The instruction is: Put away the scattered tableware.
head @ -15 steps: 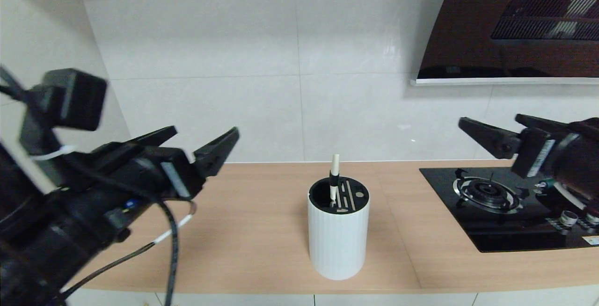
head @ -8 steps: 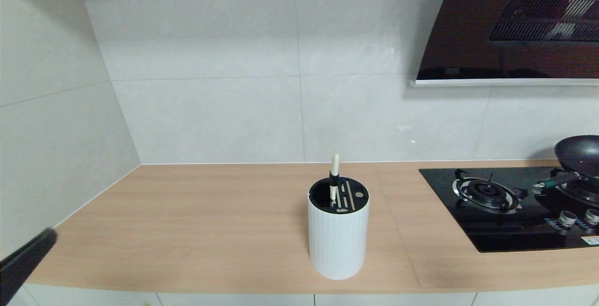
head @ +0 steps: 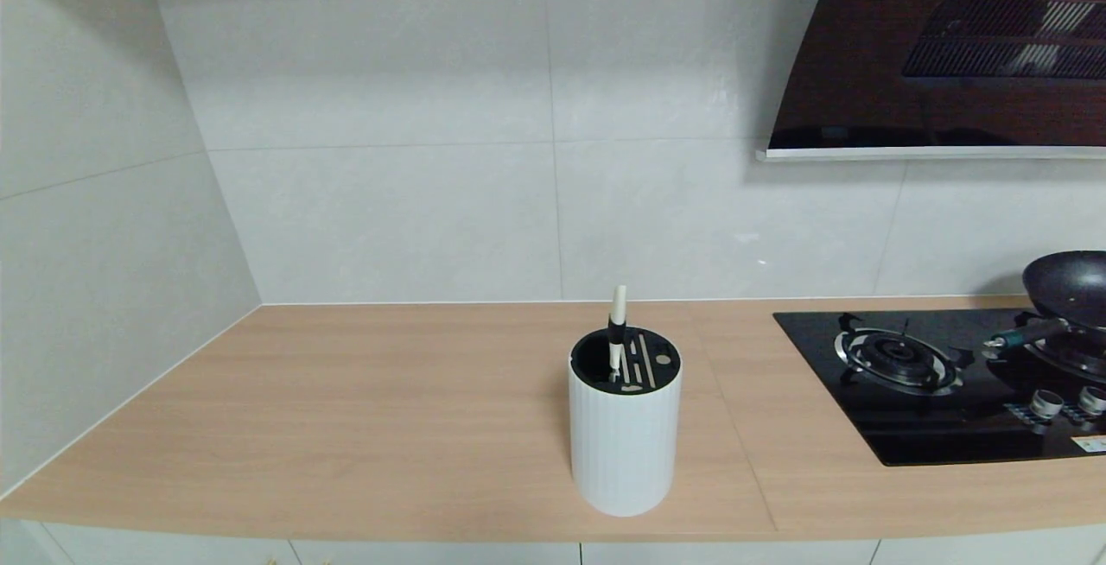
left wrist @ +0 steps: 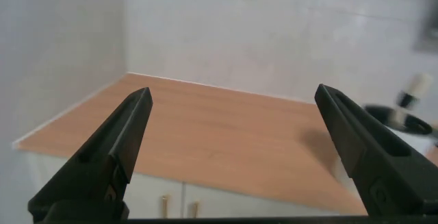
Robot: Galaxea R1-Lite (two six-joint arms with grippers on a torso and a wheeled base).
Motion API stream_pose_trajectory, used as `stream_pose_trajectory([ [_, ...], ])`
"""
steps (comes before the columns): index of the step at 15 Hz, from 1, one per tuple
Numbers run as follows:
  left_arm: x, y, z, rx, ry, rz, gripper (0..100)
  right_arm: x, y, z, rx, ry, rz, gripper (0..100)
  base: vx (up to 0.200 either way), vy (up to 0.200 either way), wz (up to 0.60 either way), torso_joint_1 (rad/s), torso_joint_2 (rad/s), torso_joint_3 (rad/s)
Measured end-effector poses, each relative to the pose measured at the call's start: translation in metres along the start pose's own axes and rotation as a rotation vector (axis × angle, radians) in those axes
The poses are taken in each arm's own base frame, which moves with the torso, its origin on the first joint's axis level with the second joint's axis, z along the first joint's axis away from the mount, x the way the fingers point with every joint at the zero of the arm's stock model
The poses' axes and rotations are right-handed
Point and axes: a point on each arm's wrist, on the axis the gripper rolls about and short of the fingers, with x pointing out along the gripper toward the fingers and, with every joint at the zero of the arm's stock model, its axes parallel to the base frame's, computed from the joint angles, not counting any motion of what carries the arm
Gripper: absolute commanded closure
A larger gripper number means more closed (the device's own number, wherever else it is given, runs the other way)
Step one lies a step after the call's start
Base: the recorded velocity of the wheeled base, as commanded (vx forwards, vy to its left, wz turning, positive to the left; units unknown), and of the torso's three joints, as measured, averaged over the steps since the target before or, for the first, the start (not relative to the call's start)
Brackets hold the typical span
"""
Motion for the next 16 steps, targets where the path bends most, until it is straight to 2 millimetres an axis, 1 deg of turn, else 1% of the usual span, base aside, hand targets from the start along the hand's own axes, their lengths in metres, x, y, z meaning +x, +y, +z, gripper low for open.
stream_pose_trajectory([
  [2,-0.002,-0.002,-0.009,-0.010,0.001,0.062,0,-0.005,0.001,-0.018,-0.013,0.004,-0.022,0,0.000,0.000,0.00,0.000,0.00,0.000],
  [3,-0.003,-0.002,-0.016,-0.002,0.005,0.081,0,-0.005,0.001,-0.026,-0.009,0.005,-0.056,0,0.000,0.000,0.00,0.000,0.00,0.000],
  [4,-0.002,-0.002,-0.029,0.012,0.025,0.095,0,-0.003,0.001,-0.035,-0.004,0.010,-0.081,0,0.000,0.000,0.00,0.000,0.00,0.000],
  [6,0.004,-0.002,-0.060,0.040,0.058,0.099,0,0.003,0.002,-0.056,-0.002,0.020,-0.095,0,0.000,0.000,0.00,0.000,0.00,0.000],
  [8,0.008,-0.003,-0.080,0.061,0.076,0.015,0,0.009,0.004,-0.075,0.000,0.022,-0.076,0,0.000,0.000,0.00,0.000,0.00,0.000],
  [10,0.009,-0.004,-0.088,0.099,0.103,-0.077,0,0.011,0.005,-0.095,-0.019,0.106,-0.026,0,0.000,0.000,0.00,0.000,0.00,0.000],
  [13,0.008,-0.006,-0.095,0.143,0.152,-0.186,0,0.011,0.007,-0.100,-0.012,0.134,0.047,0,0.000,0.000,0.00,0.000,0.00,0.000],
  [15,0.008,-0.006,-0.095,0.162,0.151,-0.193,0,0.010,0.010,-0.104,-0.037,0.168,0.183,0,0.000,0.000,0.00,0.000,0.00,0.000],
  [16,0.008,-0.006,-0.095,0.162,0.151,-0.194,0,0.010,0.010,-0.104,-0.080,0.171,0.211,0,0.000,0.000,0.00,0.000,0.00,0.000],
])
